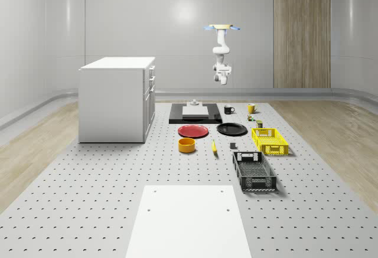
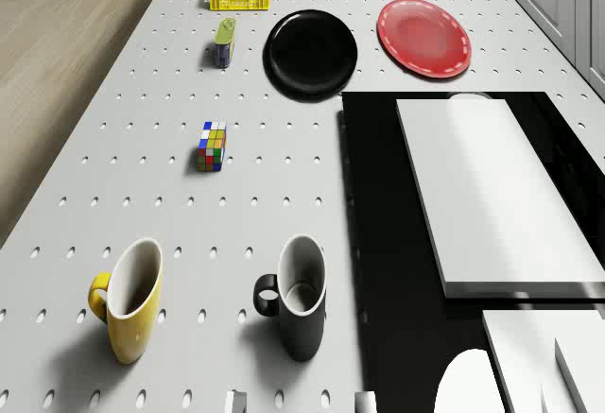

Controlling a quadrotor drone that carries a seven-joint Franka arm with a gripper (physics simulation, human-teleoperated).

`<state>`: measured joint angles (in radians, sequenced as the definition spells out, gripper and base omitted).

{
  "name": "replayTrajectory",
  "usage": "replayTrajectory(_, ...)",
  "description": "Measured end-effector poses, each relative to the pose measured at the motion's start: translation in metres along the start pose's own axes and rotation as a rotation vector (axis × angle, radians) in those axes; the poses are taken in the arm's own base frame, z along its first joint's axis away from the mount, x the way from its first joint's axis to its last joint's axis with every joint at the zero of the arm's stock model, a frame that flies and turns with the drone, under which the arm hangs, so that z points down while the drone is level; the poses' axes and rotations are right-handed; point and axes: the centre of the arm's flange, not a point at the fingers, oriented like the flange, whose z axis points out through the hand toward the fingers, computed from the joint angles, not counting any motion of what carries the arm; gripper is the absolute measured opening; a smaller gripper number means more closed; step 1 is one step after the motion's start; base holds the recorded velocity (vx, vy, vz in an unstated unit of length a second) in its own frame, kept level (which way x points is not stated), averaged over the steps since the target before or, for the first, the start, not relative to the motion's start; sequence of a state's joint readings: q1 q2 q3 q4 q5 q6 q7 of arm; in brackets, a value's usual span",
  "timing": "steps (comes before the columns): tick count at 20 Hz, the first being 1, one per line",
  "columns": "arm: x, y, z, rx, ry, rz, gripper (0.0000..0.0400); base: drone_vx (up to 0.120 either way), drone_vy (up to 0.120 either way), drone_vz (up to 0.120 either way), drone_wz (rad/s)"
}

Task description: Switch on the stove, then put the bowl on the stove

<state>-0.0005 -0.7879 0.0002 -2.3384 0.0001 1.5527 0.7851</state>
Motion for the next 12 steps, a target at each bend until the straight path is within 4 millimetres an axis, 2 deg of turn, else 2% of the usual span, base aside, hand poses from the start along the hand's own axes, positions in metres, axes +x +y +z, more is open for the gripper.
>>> replayTrajectory(3,-0.002,0.002,-0.023,0.002,0.002,0.000,0.0400,0.000,-0.013,0.000,0.000)
replayTrajectory(5,-0.003,0.003,-0.037,0.003,0.003,0.000,0.0400,0.000,-0.120,0.000,0.000)
replayTrajectory(12,-0.001,0.001,-0.075,0.007,0.007,0.000,0.0400,0.114,-0.120,0.000,0.000)
